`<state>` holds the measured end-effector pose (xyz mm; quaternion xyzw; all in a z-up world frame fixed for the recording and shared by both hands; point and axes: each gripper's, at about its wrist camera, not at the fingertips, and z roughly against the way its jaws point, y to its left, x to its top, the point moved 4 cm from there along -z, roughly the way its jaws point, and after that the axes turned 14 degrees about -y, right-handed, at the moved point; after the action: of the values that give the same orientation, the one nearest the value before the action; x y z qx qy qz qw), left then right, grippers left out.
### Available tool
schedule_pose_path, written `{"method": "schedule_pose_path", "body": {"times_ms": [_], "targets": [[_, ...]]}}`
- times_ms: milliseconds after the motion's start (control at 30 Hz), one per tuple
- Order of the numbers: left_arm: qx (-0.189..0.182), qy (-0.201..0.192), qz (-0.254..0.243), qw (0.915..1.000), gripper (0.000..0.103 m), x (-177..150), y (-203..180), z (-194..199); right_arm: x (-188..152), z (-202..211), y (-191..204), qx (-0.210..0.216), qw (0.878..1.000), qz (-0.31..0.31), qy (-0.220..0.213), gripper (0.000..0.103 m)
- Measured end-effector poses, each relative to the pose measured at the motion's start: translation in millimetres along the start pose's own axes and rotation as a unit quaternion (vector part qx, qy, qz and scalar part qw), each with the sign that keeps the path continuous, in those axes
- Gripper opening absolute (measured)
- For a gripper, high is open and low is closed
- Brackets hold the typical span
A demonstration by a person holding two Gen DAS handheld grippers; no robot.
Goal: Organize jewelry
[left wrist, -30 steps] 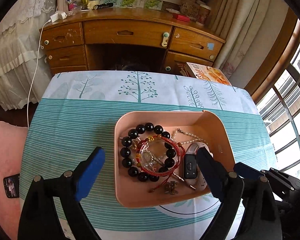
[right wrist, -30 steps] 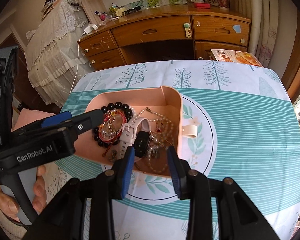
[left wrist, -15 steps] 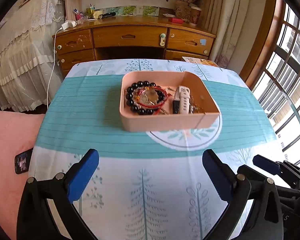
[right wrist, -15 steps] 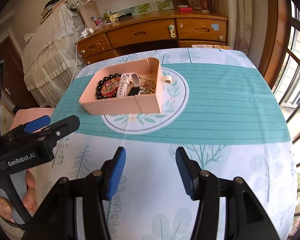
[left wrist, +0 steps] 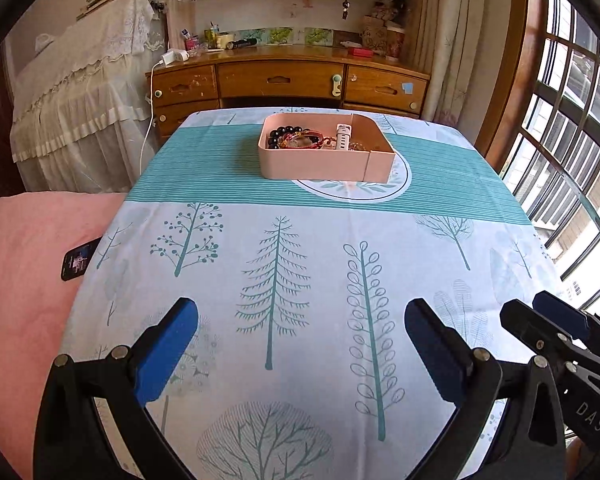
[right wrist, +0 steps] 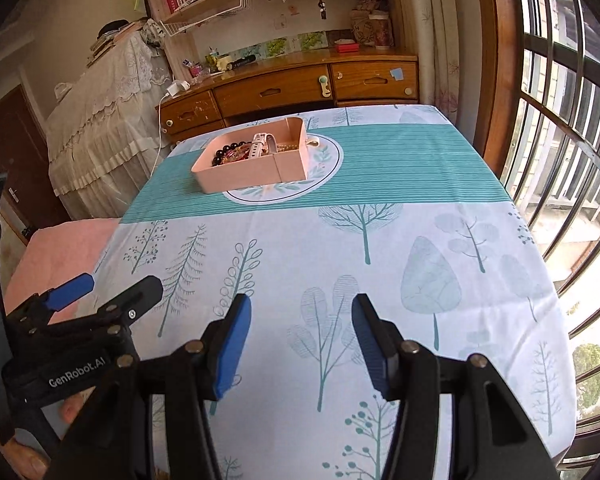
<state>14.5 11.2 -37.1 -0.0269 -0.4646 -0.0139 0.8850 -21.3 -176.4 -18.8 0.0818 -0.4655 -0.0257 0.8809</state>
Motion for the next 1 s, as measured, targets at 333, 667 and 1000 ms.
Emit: {"method": "schedule_pose_path", "body": {"times_ms": [333,667,1000], "targets": [[0.002,0.011,-0.004,0.9999,0.102,-20,-13,16,-16,20,-4,-0.008,1.0,-0.006,-0.015,0.053],[0.007,0.012,-0.006,0.9999,0.102,-23,-18,19,-20,24,-7,-0.011,1.0,-0.01,-0.026,0.053],[0.007,0.012,-0.006,0.9999,0.102,-22,-19,20,-21,23,-7,-0.008,1.0,-0.015,-0.024,0.053]]}}
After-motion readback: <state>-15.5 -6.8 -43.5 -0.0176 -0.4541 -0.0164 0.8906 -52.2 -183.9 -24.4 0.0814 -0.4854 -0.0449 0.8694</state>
